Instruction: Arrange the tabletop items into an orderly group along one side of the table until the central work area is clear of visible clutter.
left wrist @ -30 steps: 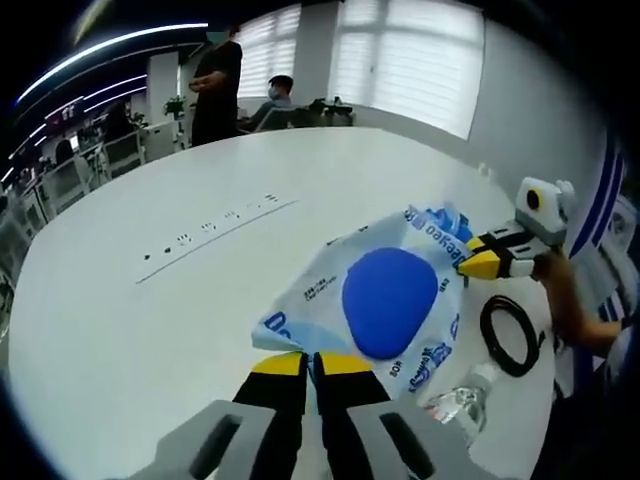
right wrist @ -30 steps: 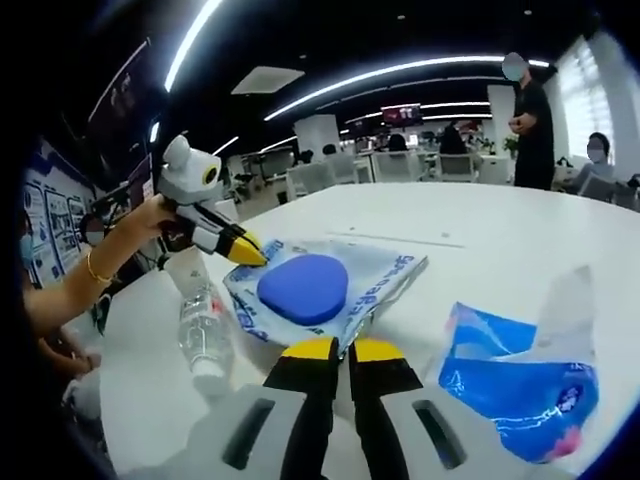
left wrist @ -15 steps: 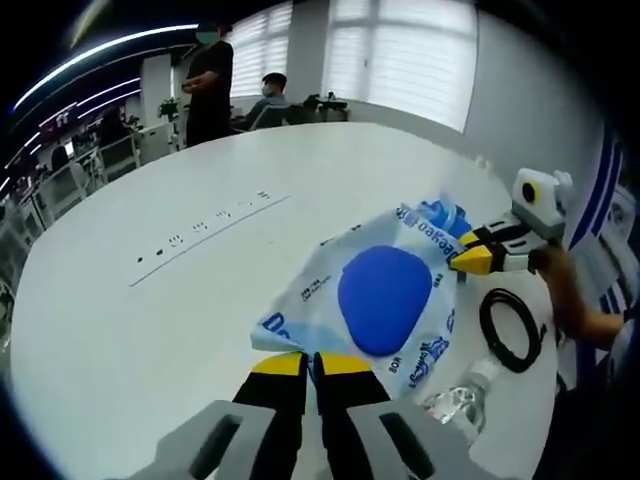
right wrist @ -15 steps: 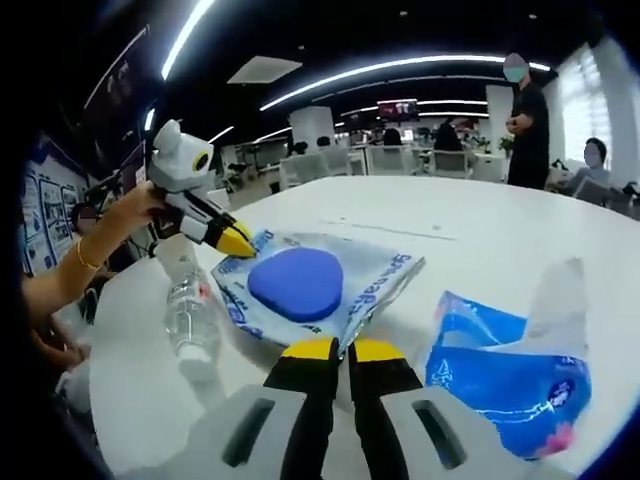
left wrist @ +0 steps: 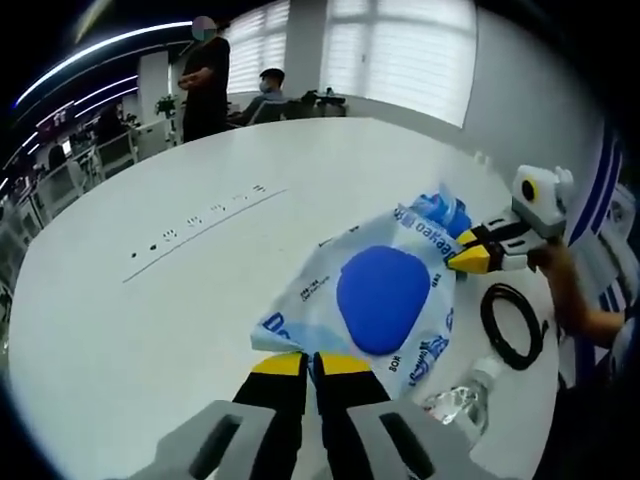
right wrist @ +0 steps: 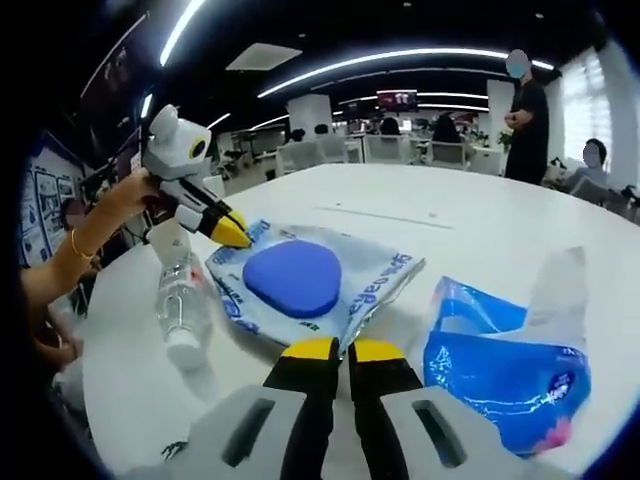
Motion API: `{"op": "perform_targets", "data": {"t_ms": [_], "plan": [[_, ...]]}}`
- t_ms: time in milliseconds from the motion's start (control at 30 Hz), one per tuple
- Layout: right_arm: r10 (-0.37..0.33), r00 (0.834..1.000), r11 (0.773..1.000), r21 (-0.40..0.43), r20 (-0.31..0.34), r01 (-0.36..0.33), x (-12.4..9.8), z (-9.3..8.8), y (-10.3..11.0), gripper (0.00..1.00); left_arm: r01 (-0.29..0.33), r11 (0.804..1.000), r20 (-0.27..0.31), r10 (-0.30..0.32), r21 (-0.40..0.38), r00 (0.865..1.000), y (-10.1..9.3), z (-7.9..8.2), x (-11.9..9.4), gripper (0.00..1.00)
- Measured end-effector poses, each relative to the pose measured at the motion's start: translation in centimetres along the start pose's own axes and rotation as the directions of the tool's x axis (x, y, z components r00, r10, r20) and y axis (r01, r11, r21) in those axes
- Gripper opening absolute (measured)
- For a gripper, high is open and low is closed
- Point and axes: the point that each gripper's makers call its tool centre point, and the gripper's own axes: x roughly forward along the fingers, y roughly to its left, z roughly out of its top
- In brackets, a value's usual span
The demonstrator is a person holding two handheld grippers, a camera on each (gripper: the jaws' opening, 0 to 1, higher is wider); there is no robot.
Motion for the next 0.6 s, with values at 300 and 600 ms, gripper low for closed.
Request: {"op": "perform_targets", "data": {"t_ms": [300,600], "plan": [[-0.008,1.000,1.000,-0.004,-0.019,0.008,0.01,-0.42,-0.20,0.02,-0.001,1.000,-0.013,0.001,0.005,1.000,0.29,0.03,0.66,0.01],[-0.021,0.999,1.000,-0.013,-0.035,0.020,0.20,-0.93,-0.47,0.03,0.004,1.000,-0.022,-0.004,0.009,1.000,-0.02,-0.26,0.80,0.02]]}}
